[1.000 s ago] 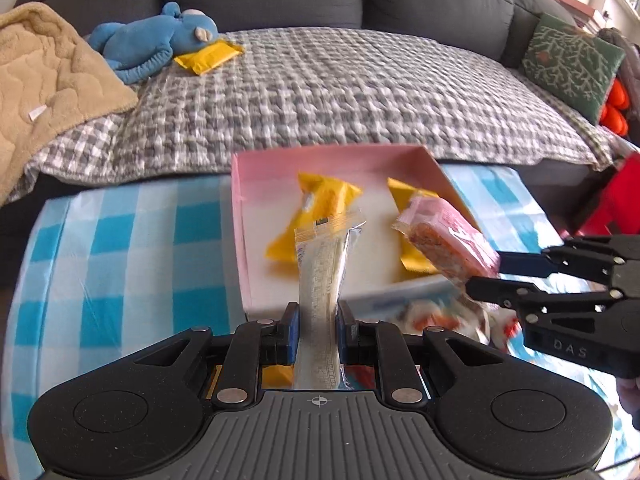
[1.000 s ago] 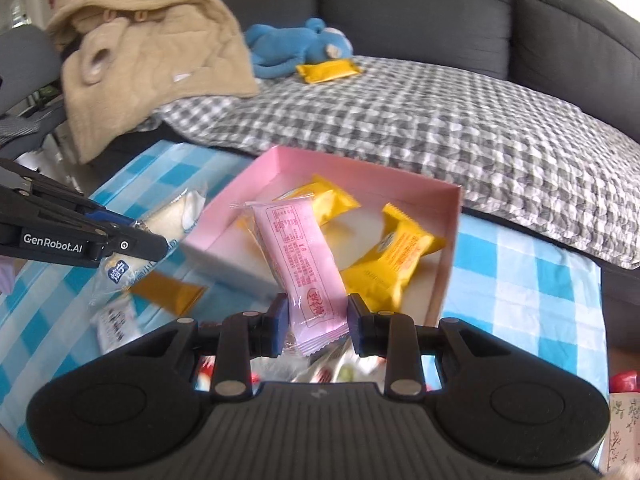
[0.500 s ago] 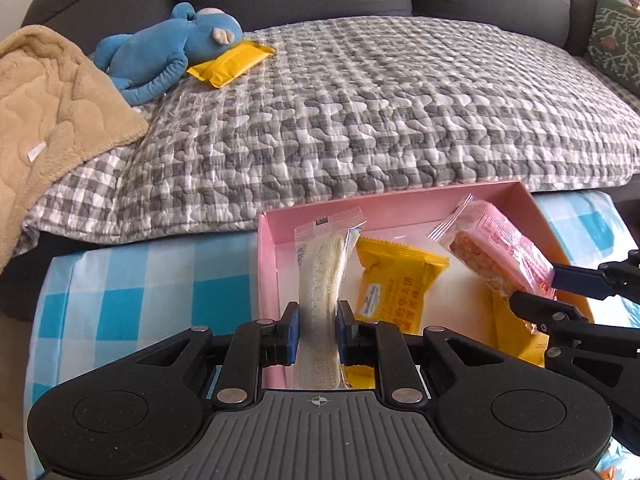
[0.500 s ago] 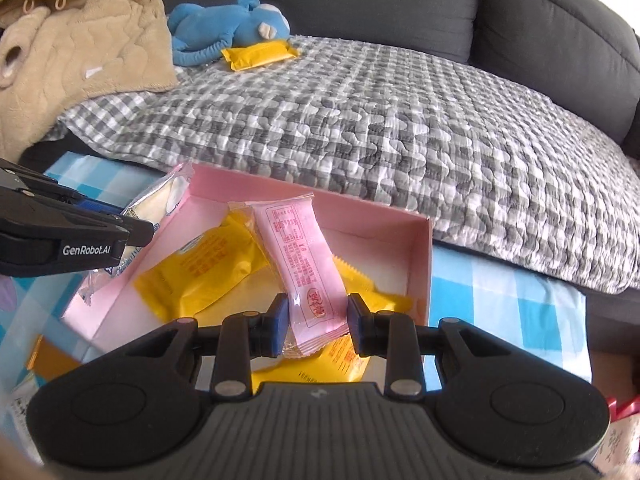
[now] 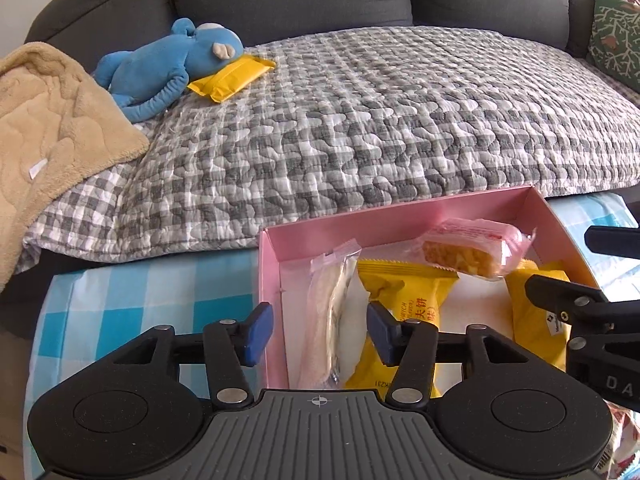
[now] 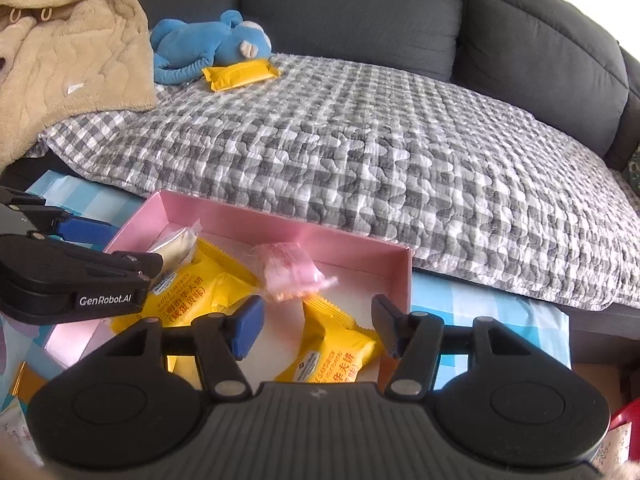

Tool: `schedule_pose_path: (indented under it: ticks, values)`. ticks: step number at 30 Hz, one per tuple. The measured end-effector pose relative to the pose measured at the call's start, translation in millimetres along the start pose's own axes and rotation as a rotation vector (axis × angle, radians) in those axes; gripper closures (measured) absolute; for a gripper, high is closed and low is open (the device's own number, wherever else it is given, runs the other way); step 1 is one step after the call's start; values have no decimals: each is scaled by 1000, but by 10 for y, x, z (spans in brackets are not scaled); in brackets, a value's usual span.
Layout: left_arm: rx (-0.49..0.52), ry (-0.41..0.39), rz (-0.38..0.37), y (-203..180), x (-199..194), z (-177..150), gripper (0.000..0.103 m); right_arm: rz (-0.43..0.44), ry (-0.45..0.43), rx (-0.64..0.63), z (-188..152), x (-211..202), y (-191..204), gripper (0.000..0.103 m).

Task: Organize snacks
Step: 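Carry both packets into the pink box and open both tools, then withdraw both tools from the box toward the remaining snacks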

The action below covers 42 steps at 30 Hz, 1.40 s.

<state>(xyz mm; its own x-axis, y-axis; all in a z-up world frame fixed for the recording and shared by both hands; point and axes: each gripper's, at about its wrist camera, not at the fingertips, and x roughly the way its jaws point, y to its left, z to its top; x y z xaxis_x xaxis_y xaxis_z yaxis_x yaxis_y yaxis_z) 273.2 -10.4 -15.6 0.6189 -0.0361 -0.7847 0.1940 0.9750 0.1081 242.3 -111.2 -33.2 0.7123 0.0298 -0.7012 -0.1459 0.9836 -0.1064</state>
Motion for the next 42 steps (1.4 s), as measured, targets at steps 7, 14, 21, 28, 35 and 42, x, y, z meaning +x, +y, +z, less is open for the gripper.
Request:
schedule_pose_path:
  ticks: [7, 14, 21, 28, 35, 42]
  values:
    - [15, -5, -19, 5, -315, -132, 35, 15, -30, 16, -10, -332, -29, 31]
    - [8, -2, -35, 21, -625, -308, 29, 40, -30, 50, -101, -653, -44, 23]
    - [17, -7, -44, 20, -917, -528, 25, 60, -35, 43, -238, -961, -1, 17]
    - [9, -15, -83, -1, -1155, -778, 16, 88, -29, 21, -438, -1169, 25, 8]
    - [19, -18, -114, -80, -1319, -1036, 10, 105, -14, 21, -657, -1279, 24, 4]
    - [38, -5, -131, -163, -1391, -1330, 7, 139, -6, 25, -852, -1377, 11, 0]
